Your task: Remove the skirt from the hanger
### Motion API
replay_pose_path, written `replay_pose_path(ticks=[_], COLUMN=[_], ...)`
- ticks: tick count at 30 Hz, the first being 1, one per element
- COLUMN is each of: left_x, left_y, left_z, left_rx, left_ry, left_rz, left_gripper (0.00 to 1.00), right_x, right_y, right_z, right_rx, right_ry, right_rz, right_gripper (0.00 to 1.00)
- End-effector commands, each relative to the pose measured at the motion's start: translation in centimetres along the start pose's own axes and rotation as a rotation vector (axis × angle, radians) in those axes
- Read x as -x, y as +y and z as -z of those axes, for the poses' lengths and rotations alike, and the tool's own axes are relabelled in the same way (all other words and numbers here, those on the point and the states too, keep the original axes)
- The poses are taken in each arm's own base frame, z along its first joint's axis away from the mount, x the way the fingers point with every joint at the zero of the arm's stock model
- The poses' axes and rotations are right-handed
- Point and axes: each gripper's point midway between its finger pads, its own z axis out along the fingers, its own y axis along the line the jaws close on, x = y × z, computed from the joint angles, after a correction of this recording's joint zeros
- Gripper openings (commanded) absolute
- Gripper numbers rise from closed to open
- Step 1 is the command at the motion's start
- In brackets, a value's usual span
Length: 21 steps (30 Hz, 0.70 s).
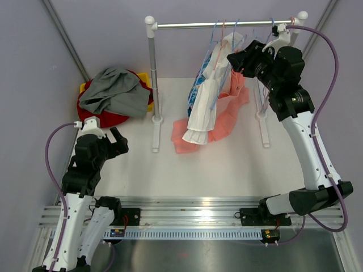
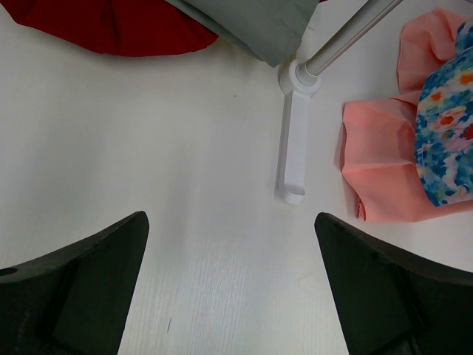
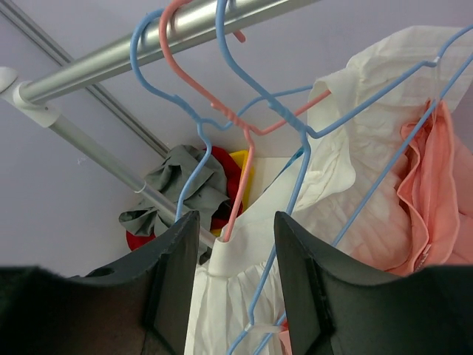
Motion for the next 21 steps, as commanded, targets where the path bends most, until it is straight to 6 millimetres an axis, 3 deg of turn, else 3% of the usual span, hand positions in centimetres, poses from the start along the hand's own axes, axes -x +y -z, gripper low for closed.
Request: replay_pose_path(ticks=[1,9,21], left_x=[1.2,1.2,1.1], left_y=[-1.2,-1.3,-1.3], left_z=[0.1,0.3,0.2], left_rx=[-0.054,-0.055,-0.057], left_ry=[-0.044,-0.045,-0.043], left_rz=[0.01,0.008,0.008], left_gripper=[0.99,0.99,0.99], right_x=[1.5,0.7,0.5], right_y=[0.3,-1.2,-1.3], right_z=[0.3,-1.4,-3.9], right_rx=[-0.005,-0.058,-0.046], right_ry=[-0.06,-0.045,-0.03], right_rz=[0.026,0.011,-0.004], right_gripper=[0.52,0.5,0.46])
